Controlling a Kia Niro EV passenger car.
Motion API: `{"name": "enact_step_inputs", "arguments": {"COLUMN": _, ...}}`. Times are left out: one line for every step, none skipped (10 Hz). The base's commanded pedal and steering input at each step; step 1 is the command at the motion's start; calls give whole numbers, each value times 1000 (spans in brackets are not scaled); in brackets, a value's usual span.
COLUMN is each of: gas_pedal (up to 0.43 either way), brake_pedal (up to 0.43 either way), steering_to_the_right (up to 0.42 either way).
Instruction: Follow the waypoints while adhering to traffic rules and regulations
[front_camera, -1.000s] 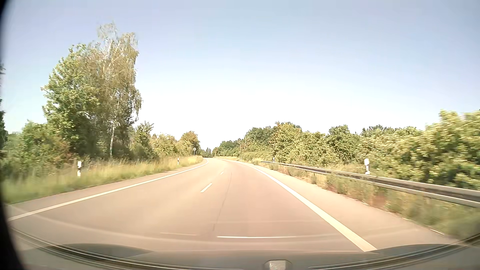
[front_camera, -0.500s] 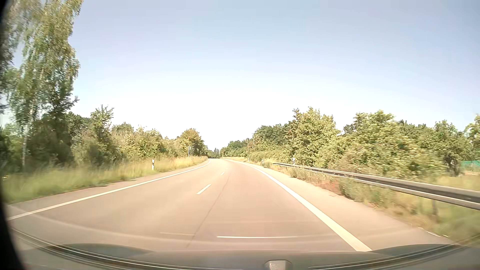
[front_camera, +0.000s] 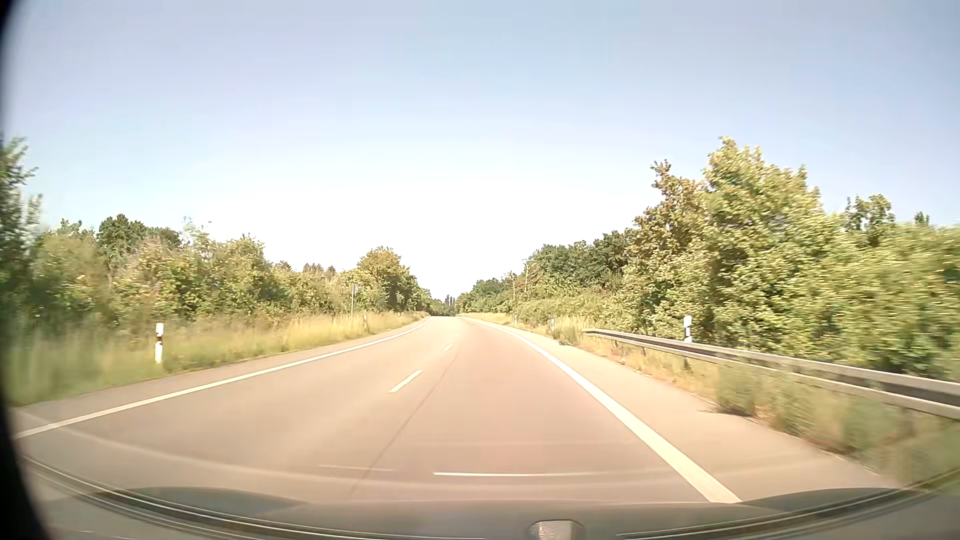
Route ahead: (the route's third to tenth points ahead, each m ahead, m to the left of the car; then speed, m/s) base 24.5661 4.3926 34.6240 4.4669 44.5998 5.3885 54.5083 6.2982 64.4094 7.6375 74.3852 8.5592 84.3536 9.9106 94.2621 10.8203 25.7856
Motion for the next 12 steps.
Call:
{"name": "enact_step_inputs", "arguments": {"gas_pedal": 441, "brake_pedal": 18, "steering_to_the_right": -16}}
{"name": "enact_step_inputs", "arguments": {"gas_pedal": 421, "brake_pedal": 18, "steering_to_the_right": -16}}
{"name": "enact_step_inputs", "arguments": {"gas_pedal": 398, "brake_pedal": 18, "steering_to_the_right": -15}}
{"name": "enact_step_inputs", "arguments": {"gas_pedal": 398, "brake_pedal": 18, "steering_to_the_right": -15}}
{"name": "enact_step_inputs", "arguments": {"gas_pedal": 398, "brake_pedal": 18, "steering_to_the_right": -14}}
{"name": "enact_step_inputs", "arguments": {"gas_pedal": 398, "brake_pedal": 18, "steering_to_the_right": -13}}
{"name": "enact_step_inputs", "arguments": {"gas_pedal": 398, "brake_pedal": 18, "steering_to_the_right": -12}}
{"name": "enact_step_inputs", "arguments": {"gas_pedal": 398, "brake_pedal": 18, "steering_to_the_right": -11}}
{"name": "enact_step_inputs", "arguments": {"gas_pedal": 398, "brake_pedal": 18, "steering_to_the_right": -11}}
{"name": "enact_step_inputs", "arguments": {"gas_pedal": 398, "brake_pedal": 18, "steering_to_the_right": -11}}
{"name": "enact_step_inputs", "arguments": {"gas_pedal": 398, "brake_pedal": 18, "steering_to_the_right": -11}}
{"name": "enact_step_inputs", "arguments": {"gas_pedal": 398, "brake_pedal": 18, "steering_to_the_right": -11}}
